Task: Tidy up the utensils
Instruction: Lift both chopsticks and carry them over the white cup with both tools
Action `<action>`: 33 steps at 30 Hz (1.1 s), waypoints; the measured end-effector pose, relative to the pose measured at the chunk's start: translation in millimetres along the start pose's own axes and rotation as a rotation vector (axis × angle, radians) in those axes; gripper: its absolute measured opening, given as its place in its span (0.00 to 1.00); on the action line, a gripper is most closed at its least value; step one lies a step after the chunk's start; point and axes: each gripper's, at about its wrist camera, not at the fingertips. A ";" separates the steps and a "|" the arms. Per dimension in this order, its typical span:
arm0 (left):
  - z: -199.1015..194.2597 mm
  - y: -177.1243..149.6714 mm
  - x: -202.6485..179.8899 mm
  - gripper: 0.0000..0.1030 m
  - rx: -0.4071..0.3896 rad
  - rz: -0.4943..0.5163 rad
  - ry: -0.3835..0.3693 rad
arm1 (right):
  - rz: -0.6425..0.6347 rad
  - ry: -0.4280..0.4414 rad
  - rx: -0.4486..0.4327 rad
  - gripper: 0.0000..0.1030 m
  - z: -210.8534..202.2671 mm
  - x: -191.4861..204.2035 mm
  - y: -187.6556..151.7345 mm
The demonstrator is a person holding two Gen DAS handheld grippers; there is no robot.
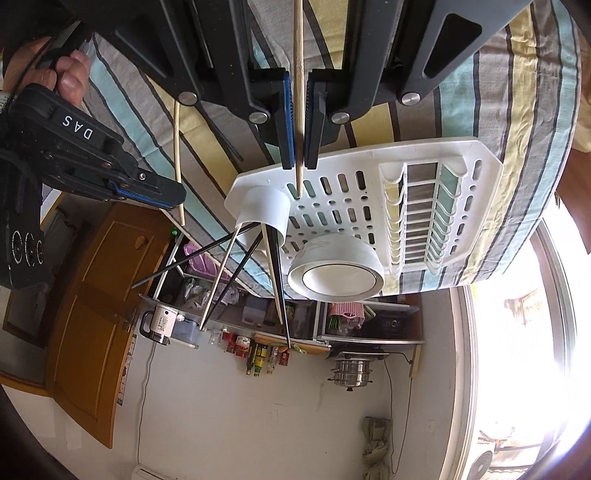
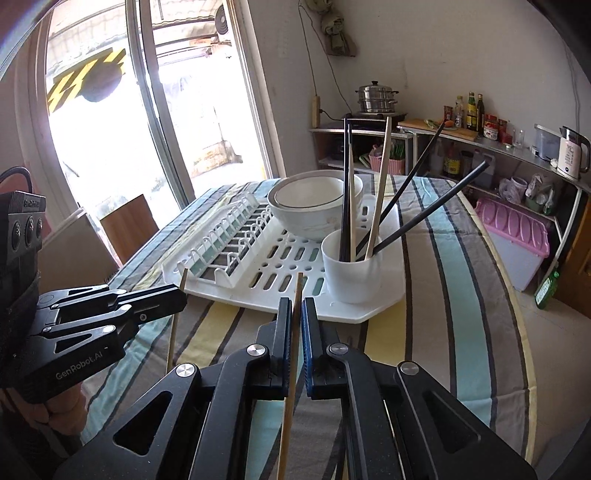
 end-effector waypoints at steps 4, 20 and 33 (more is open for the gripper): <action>-21.5 2.9 0.7 0.05 -0.052 -0.006 -0.009 | 0.001 -0.003 -0.056 0.05 -20.1 1.0 0.6; -49.5 -4.5 -5.3 0.04 -0.103 0.014 -0.014 | -0.006 -0.015 -0.119 0.05 -46.8 0.8 -9.2; -51.3 32.3 -6.5 0.04 -0.124 0.040 -0.025 | 0.011 -0.040 -0.196 0.05 -70.7 -17.2 11.6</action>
Point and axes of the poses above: each gripper's, at about its wrist camera, not at the fingertips, and z roughly the way its jaws point, x to its left, y to its top, and after that the axes turned 11 degrees about x, right-handed
